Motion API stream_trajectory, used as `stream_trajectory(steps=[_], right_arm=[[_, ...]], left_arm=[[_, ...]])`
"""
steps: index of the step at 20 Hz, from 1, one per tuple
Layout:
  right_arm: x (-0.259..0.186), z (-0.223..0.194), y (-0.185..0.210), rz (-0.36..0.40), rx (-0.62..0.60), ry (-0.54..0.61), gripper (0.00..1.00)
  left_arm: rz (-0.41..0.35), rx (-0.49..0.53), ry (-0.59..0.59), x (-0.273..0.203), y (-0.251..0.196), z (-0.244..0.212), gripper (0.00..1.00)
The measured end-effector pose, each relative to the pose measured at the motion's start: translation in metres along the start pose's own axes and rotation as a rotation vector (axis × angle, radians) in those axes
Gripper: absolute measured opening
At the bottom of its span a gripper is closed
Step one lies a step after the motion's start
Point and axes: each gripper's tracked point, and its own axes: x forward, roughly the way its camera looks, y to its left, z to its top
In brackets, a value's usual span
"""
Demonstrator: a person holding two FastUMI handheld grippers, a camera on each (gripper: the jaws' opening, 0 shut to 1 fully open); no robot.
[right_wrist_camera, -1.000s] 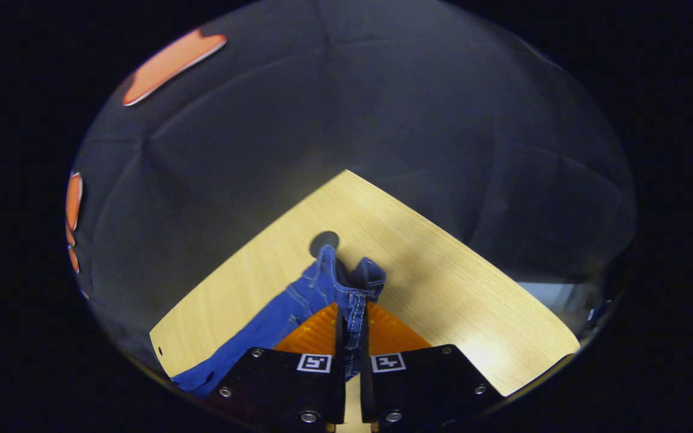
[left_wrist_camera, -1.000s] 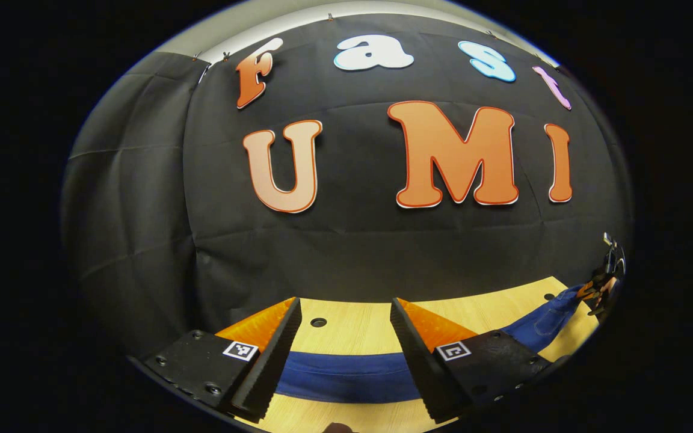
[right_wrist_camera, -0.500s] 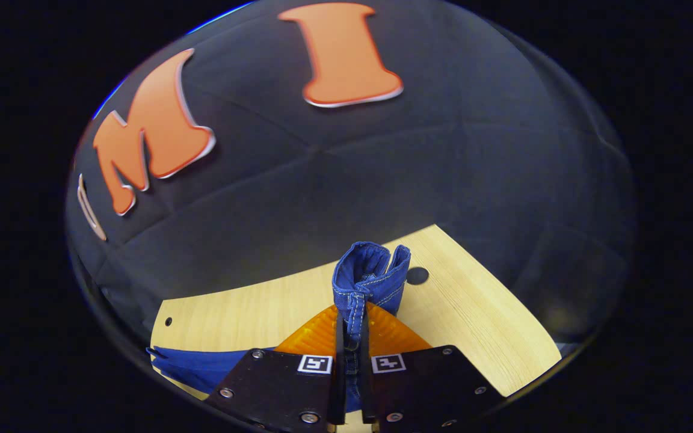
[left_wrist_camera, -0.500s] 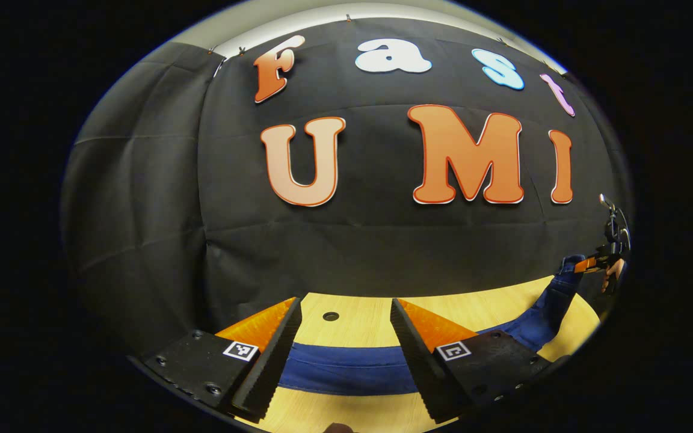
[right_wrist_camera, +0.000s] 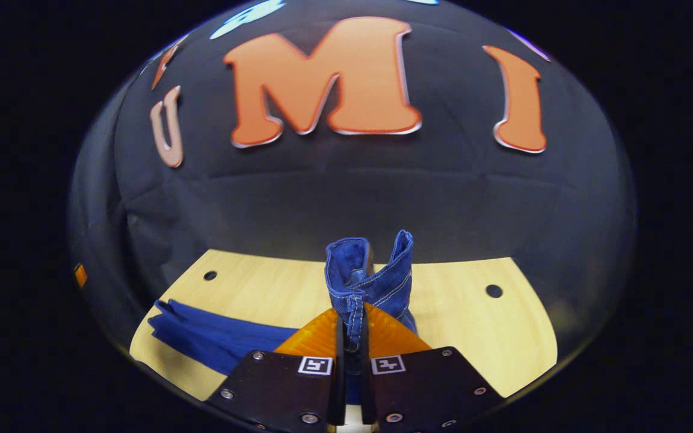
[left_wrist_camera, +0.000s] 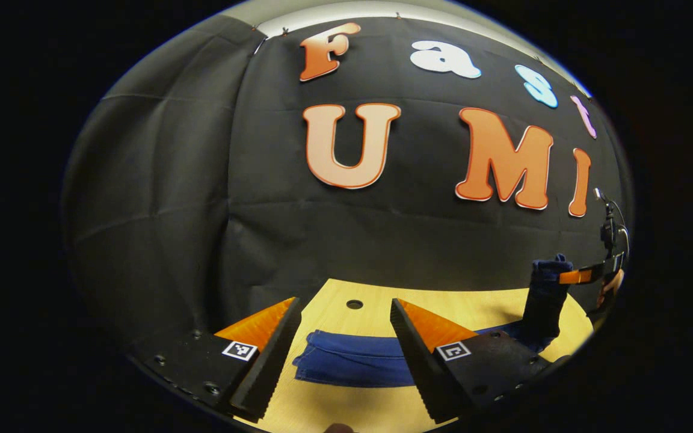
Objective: Grasp the waist and the cuffs of the jeans and fold them to make the two legs overlap; first hold the waist and fold one-third of the jeans toward the cuffs, then hold the cuffs and fold the remaining one-third in the same direction to finish folding.
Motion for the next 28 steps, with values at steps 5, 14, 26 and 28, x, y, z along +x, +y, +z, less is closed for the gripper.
stream_trajectory(steps=[5, 14, 26, 28], right_arm=[[0.010, -0.069, -0.002, 0.076, -0.164, 0.115, 0.10], [-0.068, -0.072, -0.036, 0.250, -0.204, 0.200, 0.52], [-0.237, 0.134, -0.194, -0.030, -0.137, -0.224, 0.92], [-0.257, 0.155, -0.220, -0.090, -0.166, -0.269, 0.98]], left_arm=[[0.038, -0.047, 0.090, 0.013, 0.042, -0.035, 0.96], [-0.036, -0.370, 0.439, 0.048, 0.036, -0.141, 0.96], [0.106, -1.005, 0.845, 0.089, 0.064, -0.261, 0.96], [0.105, -1.017, 0.820, 0.099, 0.065, -0.254, 0.93]])
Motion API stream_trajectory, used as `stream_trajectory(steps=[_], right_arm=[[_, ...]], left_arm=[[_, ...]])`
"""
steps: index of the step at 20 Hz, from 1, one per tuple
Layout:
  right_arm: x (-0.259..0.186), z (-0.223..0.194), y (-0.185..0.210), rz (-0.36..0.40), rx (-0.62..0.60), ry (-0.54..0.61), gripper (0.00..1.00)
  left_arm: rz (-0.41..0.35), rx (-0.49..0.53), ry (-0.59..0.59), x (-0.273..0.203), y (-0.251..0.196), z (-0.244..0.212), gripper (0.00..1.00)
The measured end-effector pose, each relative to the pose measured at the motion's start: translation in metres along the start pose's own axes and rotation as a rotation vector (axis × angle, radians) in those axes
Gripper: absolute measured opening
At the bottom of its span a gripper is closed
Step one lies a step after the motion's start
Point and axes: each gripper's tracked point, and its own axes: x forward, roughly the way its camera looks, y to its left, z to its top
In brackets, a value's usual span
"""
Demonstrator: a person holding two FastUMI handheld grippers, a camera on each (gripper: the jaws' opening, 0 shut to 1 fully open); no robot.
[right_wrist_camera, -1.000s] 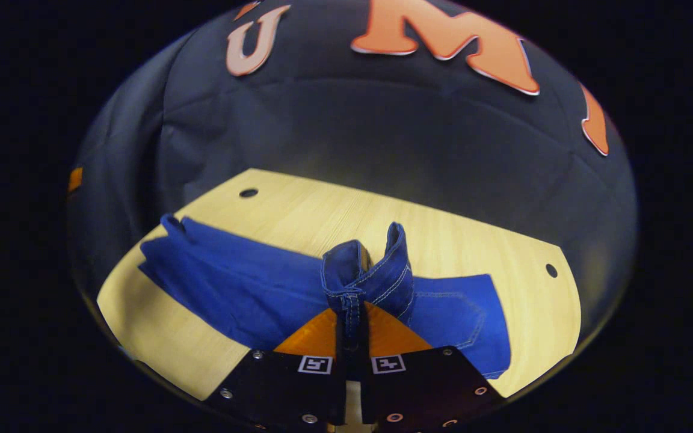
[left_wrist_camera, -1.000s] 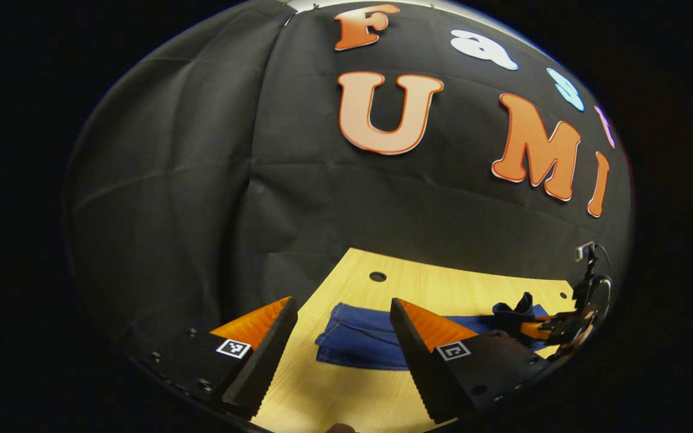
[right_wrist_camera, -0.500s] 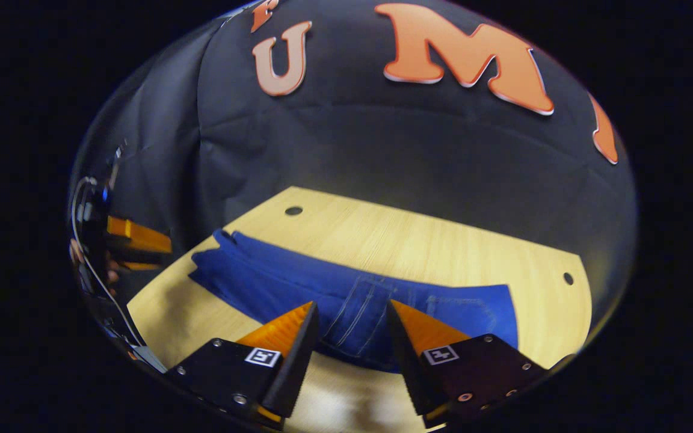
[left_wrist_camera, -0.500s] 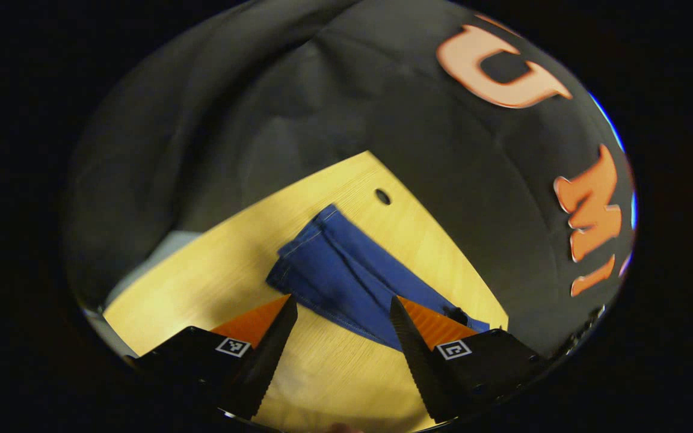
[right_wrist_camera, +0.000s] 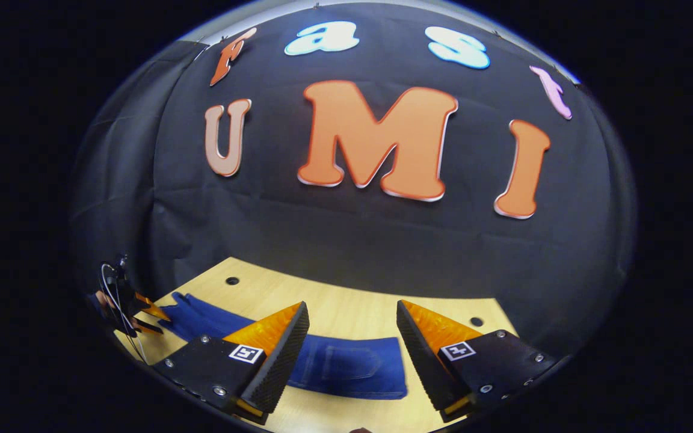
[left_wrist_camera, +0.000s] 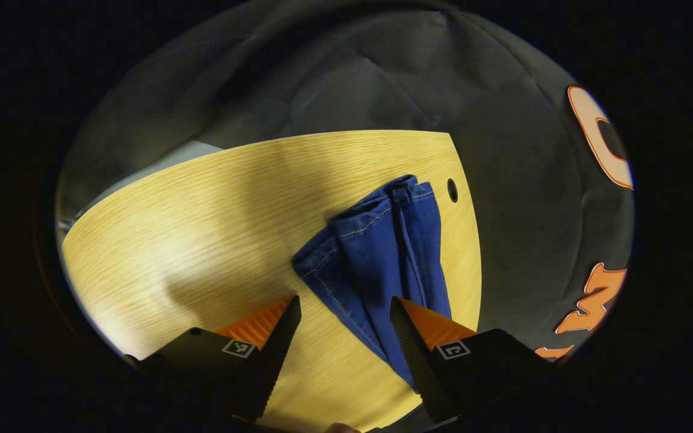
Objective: Grasp the waist and the cuffs of the jeans and fold them to make the two legs overlap; first hold the waist and fold one-third of the jeans toward the cuffs, then hold the cuffs and fold the remaining one-third in the same direction to finish folding.
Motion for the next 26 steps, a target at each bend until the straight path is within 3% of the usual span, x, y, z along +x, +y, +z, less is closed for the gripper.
stream_trajectory(steps=[1, 5, 7, 8, 11, 12, 17, 18, 19, 23, 26], right_arm=[[-0.006, 0.008, -0.010, -0.016, -0.012, -0.020, 0.92], [-0.019, 0.024, -0.026, -0.056, -0.016, -0.066, 0.92], [-0.023, 0.020, -0.032, -0.064, -0.026, -0.059, 0.92], [-0.023, 0.018, -0.033, -0.061, -0.027, -0.051, 0.93], [-0.023, 0.008, -0.037, -0.050, -0.019, -0.026, 0.93], [-0.022, 0.007, -0.037, -0.043, -0.015, -0.024, 0.94], [-0.027, -0.008, -0.052, -0.037, 0.002, -0.013, 0.95], [-0.028, -0.012, -0.056, -0.037, 0.013, -0.014, 0.95], [-0.031, -0.016, -0.061, -0.043, 0.018, -0.010, 0.95], [-0.037, -0.021, -0.085, -0.069, 0.024, -0.015, 0.95], [-0.042, -0.021, -0.105, -0.087, 0.025, -0.019, 0.95]], left_arm=[[0.014, 0.000, 0.004, 0.002, -0.002, 0.003, 0.93], [-0.008, -0.045, -0.003, 0.016, -0.014, 0.015, 0.91], [0.023, -0.048, 0.007, 0.021, -0.009, 0.015, 0.88], [0.059, -0.049, 0.019, 0.025, -0.006, 0.015, 0.75], [0.190, -0.022, 0.049, 0.029, -0.001, 0.019, 0.53], [0.227, -0.005, 0.071, 0.035, 0.000, 0.017, 0.33], [0.374, 0.134, 0.157, 0.038, 0.001, 0.018, 0.34], [0.393, 0.123, 0.165, 0.039, -0.003, 0.018, 0.21], [0.386, 0.130, 0.168, 0.044, -0.004, 0.017, 0.09], [0.278, 0.165, 0.126, 0.052, -0.010, 0.014, 0.07], [0.153, 0.239, 0.001, 0.041, -0.032, 0.020, 0.01]])
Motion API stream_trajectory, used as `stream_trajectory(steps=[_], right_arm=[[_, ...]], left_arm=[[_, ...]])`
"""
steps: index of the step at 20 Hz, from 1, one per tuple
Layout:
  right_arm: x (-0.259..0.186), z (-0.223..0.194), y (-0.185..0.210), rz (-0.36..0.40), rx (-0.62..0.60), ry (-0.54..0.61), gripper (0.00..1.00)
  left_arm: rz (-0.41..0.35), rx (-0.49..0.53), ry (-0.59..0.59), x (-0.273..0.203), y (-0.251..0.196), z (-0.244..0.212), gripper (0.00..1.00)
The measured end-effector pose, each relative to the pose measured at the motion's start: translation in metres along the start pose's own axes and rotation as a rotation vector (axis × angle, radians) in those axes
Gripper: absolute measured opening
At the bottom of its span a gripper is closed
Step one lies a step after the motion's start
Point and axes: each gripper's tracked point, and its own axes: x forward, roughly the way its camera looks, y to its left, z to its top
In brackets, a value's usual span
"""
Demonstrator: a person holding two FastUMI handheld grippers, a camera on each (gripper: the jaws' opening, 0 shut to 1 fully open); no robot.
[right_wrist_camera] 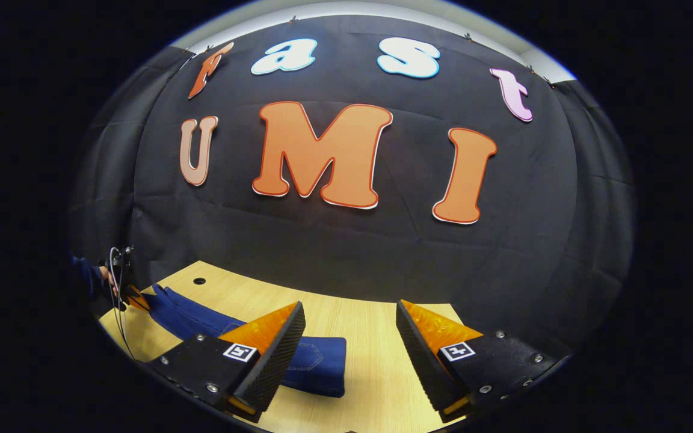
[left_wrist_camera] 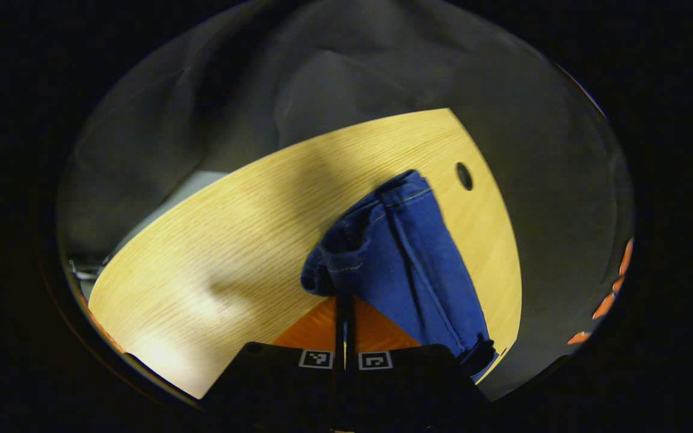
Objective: Grasp the waist and the cuffs of the jeans and fold them to make the two legs overlap; first hold the waist and fold one-third of the jeans toward the cuffs, then hold the cuffs and fold the remaining one-third in the same direction to finish folding.
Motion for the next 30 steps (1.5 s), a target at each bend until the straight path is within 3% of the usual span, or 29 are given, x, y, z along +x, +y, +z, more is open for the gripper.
stream_trajectory(steps=[4, 6, 7, 8, 9, 10, 11, 13, 15, 16, 18, 19, 20, 24, 25, 27, 30], right_arm=[[0.001, 0.013, -0.016, 0.002, -0.004, -0.024, 0.95], [0.005, 0.022, -0.019, 0.012, 0.002, -0.047, 0.95], [0.006, 0.024, -0.019, 0.016, 0.006, -0.048, 0.95], [0.007, 0.023, -0.015, 0.035, 0.015, -0.051, 0.95], [0.008, 0.023, -0.012, 0.046, 0.014, -0.048, 0.95], [0.010, 0.020, -0.010, 0.057, 0.006, -0.045, 0.95], [0.011, 0.019, -0.010, 0.054, -0.011, -0.042, 0.95], [0.010, 0.020, -0.010, 0.057, -0.035, -0.044, 0.95], [0.013, 0.017, -0.009, 0.056, -0.041, -0.034, 0.95], [0.011, 0.017, -0.011, 0.055, -0.044, -0.035, 0.95], [0.014, 0.017, -0.013, 0.050, -0.047, -0.032, 0.95], [0.014, 0.016, -0.014, 0.048, -0.049, -0.027, 0.95], [0.016, 0.015, -0.016, 0.040, -0.053, -0.025, 0.95], [0.021, 0.010, -0.022, 0.016, -0.050, -0.007, 0.95], [0.024, 0.006, -0.021, 0.023, -0.041, 0.006, 0.95], [0.028, -0.001, -0.015, 0.037, -0.028, 0.032, 0.95], [0.034, -0.001, -0.008, 0.045, -0.018, 0.038, 0.95]], left_arm=[[-0.171, 0.093, -0.164, -0.038, -0.064, 0.032, 0.01], [-0.154, 0.154, -0.217, -0.066, -0.070, 0.027, 0.00], [-0.203, 0.160, -0.200, -0.068, -0.095, 0.016, 0.01], [-0.148, 0.169, -0.132, -0.059, -0.076, 0.006, 0.01], [-0.019, 0.168, -0.111, -0.045, -0.044, 0.005, 0.00], [0.028, 0.112, -0.094, -0.032, -0.022, 0.005, 0.01], [0.004, 0.023, -0.065, -0.019, -0.015, 0.004, 0.01], [0.031, -0.081, -0.024, -0.013, -0.001, 0.008, 0.31], [0.114, -0.100, -0.027, -0.006, 0.018, 0.022, 0.61], [0.112, -0.135, -0.030, -0.001, 0.018, 0.032, 0.76], [0.106, -0.212, -0.015, 0.011, 0.015, 0.050, 0.81], [0.103, -0.225, -0.011, 0.017, 0.013, 0.060, 0.82], [0.111, -0.221, 0.016, 0.007, 0.009, 0.036, 0.81], [0.029, -0.233, 0.023, 0.020, 0.008, 0.067, 0.77], [0.038, -0.217, 0.057, 0.023, 0.005, 0.067, 0.77], [0.158, -0.122, 0.135, 0.031, 0.012, 0.060, 0.77], [0.377, 0.150, 0.234, 0.031, 0.022, 0.056, 0.57]])
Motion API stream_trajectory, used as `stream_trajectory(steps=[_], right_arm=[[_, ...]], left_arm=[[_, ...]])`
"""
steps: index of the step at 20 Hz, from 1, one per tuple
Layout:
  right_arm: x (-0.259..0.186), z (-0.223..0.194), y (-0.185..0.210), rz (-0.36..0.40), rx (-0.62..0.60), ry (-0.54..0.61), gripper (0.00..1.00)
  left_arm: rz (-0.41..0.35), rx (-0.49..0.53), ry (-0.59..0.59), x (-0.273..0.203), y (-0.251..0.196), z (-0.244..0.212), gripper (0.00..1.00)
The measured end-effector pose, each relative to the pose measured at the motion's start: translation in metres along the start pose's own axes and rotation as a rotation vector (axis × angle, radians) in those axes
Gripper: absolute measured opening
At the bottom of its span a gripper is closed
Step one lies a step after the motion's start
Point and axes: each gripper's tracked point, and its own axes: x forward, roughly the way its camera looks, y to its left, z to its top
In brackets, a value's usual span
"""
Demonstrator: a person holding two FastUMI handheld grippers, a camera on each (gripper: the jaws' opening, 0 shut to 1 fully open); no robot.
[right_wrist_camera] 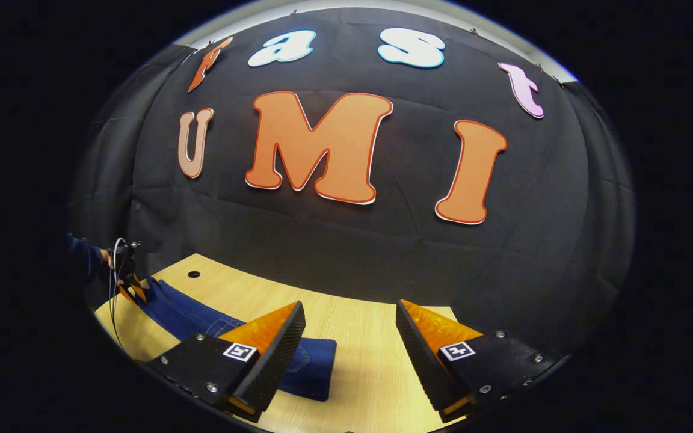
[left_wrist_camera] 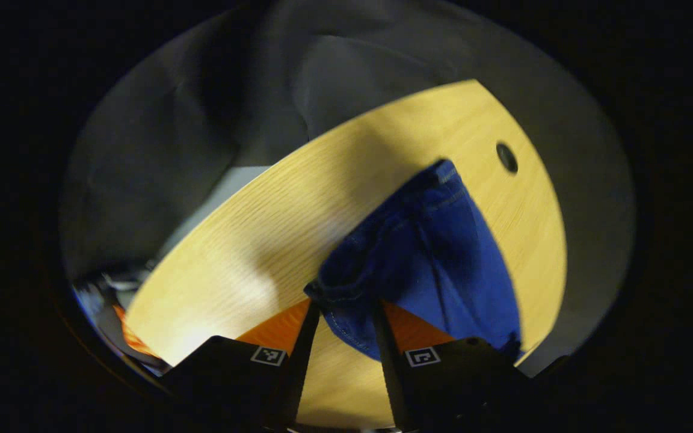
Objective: Grasp the waist and the cuffs of the jeans and fold them to make the two legs overlap; first hold the waist and fold one-third of the jeans toward the cuffs, then hold the cuffs and fold the remaining one-third in the same direction to finish folding.
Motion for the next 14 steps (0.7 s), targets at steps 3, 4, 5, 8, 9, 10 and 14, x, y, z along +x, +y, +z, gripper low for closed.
stream_trajectory(steps=[3, 4, 5, 8, 9, 10, 14], right_arm=[[0.001, 0.000, 0.000, -0.008, -0.006, -0.005, 0.95], [0.000, -0.001, -0.002, -0.010, -0.009, -0.003, 0.95], [-0.001, -0.003, -0.005, -0.016, -0.008, 0.001, 0.95], [0.002, -0.008, -0.012, -0.028, 0.014, 0.015, 0.95], [0.002, -0.007, -0.012, -0.027, 0.022, 0.014, 0.95], [0.003, -0.007, -0.014, -0.031, 0.026, 0.009, 0.95], [0.001, 0.002, -0.019, -0.038, 0.021, -0.011, 0.95]], left_arm=[[-0.031, 0.027, -0.048, 0.012, -0.015, 0.013, 0.29], [-0.060, 0.017, -0.042, 0.007, -0.017, 0.010, 0.05], [-0.121, -0.014, -0.085, 0.014, -0.021, 0.017, 0.05], [-0.258, -0.044, -0.161, 0.009, -0.037, 0.027, 0.01], [-0.298, -0.049, -0.205, 0.005, -0.045, 0.033, 0.00], [-0.331, -0.043, -0.248, -0.002, -0.050, 0.028, 0.01], [-0.450, -0.001, -0.409, -0.063, -0.070, 0.028, 0.01]])
